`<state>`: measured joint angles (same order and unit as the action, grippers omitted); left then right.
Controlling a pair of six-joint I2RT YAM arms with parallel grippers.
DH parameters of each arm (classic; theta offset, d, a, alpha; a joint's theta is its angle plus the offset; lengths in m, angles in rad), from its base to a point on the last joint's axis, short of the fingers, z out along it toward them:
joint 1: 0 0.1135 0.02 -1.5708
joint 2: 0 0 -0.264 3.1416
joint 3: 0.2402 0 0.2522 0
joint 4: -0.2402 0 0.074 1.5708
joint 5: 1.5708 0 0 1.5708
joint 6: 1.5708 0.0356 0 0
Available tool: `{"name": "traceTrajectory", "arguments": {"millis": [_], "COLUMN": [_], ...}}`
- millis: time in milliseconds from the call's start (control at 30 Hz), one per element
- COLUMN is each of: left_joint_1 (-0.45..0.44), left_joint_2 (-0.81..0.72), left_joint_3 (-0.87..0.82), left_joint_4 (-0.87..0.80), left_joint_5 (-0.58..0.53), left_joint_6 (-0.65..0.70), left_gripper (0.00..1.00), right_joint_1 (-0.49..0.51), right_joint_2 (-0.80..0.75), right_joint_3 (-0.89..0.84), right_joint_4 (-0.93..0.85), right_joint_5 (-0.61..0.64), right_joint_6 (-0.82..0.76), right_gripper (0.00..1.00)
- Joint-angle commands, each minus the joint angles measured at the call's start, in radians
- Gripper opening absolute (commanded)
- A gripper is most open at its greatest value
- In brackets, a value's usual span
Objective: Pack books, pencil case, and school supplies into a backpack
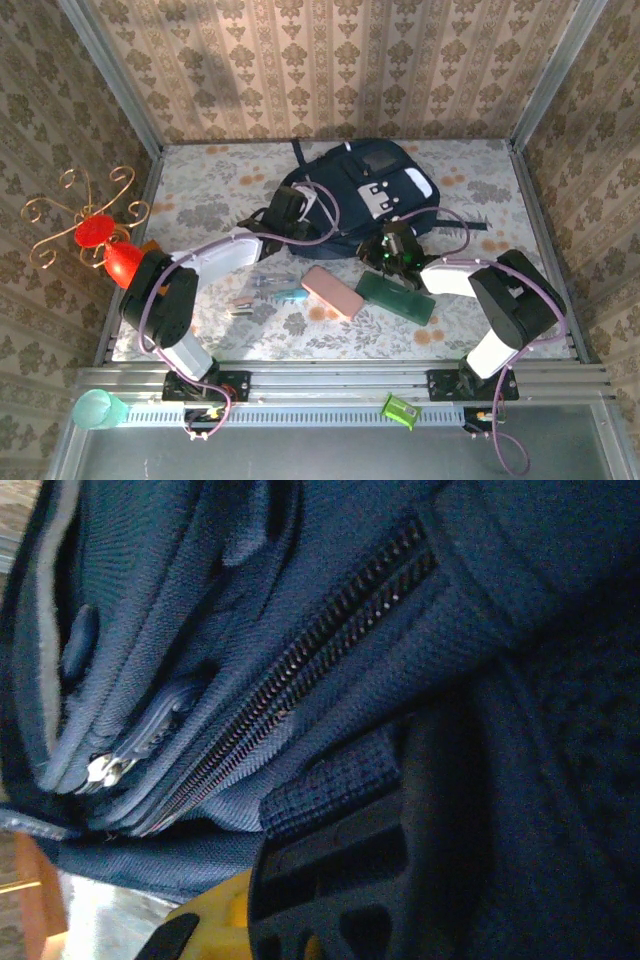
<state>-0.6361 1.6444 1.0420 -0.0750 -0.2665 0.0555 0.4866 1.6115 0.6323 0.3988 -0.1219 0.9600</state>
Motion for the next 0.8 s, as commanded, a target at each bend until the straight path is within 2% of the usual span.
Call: {"name": "traceTrajectory", "arguments": {"millis": [0, 100, 233, 333, 400, 467, 600, 767], "left_joint_1": [0.024, 0.021, 0.006, 0.006, 0.007, 0.011, 0.013, 0.012], "left_joint_2": [0.02, -0.002, -0.086, -0.118, -0.106, -0.072, 0.0, 0.05], "left_joint_3": [0.03, 0.021, -0.025, -0.043, -0.03, 0.003, 0.059, 0.099], "left_joint_4": [-0.004, -0.006, 0.016, 0.02, -0.004, -0.053, -0.105, -0.138], "left_joint_5": [-0.025, 0.059, 0.269, 0.445, 0.512, 0.551, 0.656, 0.641], "left_joint_6": [0.035, 0.014, -0.051, -0.101, -0.107, -0.109, -0.124, -0.117], "left_gripper": [0.0, 0.0, 0.0, 0.27, 0.41, 0.49, 0.52, 0.52], "right_joint_1": [-0.023, -0.027, -0.027, -0.028, -0.028, -0.027, -0.028, -0.027], "right_joint_2": [-0.062, -0.07, -0.076, -0.076, -0.073, -0.069, -0.067, -0.076], "right_joint_3": [-0.007, 0.001, 0.005, 0.01, 0.014, 0.016, 0.018, 0.018], "right_joint_4": [-0.07, -0.07, -0.051, -0.054, -0.054, -0.054, -0.055, -0.06], "right_joint_5": [0.048, 0.01, -0.021, -0.019, -0.019, -0.019, -0.019, -0.016], "right_joint_6": [-0.09, -0.127, -0.139, -0.146, -0.147, -0.147, -0.149, -0.15], "right_gripper": [0.0, 0.0, 0.0, 0.0, 0.0, 0.0, 0.0, 0.0]}}
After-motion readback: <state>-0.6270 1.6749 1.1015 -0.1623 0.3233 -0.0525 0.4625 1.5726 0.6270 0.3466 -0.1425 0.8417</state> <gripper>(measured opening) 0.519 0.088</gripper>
